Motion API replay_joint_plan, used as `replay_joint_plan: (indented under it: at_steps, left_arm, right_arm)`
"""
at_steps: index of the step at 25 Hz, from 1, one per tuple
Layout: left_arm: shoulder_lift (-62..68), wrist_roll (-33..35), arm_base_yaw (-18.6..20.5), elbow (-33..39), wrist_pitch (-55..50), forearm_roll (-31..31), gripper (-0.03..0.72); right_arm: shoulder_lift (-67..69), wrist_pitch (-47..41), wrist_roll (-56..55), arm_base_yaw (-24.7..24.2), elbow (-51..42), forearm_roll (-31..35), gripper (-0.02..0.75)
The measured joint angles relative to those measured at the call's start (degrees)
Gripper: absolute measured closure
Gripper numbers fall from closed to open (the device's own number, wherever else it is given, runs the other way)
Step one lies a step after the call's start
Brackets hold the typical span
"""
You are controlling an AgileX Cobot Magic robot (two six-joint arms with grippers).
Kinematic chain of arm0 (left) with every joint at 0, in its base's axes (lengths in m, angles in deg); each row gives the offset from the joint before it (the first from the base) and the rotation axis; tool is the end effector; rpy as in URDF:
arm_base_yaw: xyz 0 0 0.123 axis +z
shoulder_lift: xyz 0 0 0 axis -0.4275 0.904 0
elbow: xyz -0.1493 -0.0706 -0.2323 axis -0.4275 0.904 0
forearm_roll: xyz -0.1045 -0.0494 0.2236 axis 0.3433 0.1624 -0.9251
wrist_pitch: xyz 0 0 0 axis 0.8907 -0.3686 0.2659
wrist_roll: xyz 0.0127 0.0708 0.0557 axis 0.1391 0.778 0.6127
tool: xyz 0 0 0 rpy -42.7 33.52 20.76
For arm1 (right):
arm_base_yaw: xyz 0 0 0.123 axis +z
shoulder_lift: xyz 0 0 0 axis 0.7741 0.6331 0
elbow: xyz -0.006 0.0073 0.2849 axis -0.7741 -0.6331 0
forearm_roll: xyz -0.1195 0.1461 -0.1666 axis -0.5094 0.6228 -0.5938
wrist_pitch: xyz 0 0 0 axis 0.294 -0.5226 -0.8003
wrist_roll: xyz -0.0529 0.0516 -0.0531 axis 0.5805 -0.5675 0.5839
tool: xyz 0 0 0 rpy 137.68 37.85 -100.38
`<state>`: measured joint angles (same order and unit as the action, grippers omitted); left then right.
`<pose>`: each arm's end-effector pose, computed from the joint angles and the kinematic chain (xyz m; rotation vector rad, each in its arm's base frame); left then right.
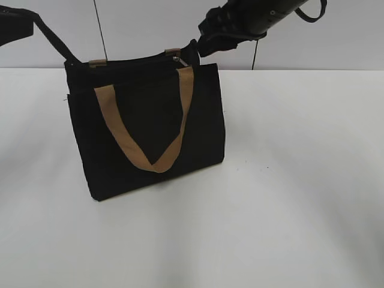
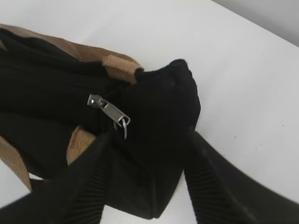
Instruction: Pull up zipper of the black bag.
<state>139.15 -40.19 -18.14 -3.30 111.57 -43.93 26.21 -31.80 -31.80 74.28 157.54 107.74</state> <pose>0.2776 -0.0295 0.3026 0.7170 1.7158 -0.4136 0.3830 0.1910 0.2866 -0.7568 2.2759 0.4217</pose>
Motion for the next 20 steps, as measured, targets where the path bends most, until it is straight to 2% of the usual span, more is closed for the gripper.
replay_joint_plan:
  at_steps: [4,9,13,17,20]
  left_arm:
    - [0.0,-5.3,0.0,0.0,-4.9,-3.1,0.288]
    - [-0.7,-13.0,0.0,0.0,-15.9,-5.8,0.255]
    - [-0.7,-21.1,0.0,0.0,-25.1,-6.2,0.197]
    - [-0.7,-28.6,0.1,0.0,-31.7,-6.2,0.181]
    - [-0.6,-30.9,0.1,0.0,-32.3,-6.2,0.181]
  right_arm:
    - [-0.7,-3.4,1.4,0.0,0.0,-2.8,0.319]
    - [-3.4,-7.6,0.5,0.0,0.0,-9.3,0.31]
    - [-5.2,-10.4,-4.3,0.0,0.0,-13.5,0.309]
    - [-6.7,-14.5,-7.8,-0.3,0.0,-16.1,0.309]
    - [-7.1,-19.4,-13.1,-2.1,0.0,-16.3,0.309]
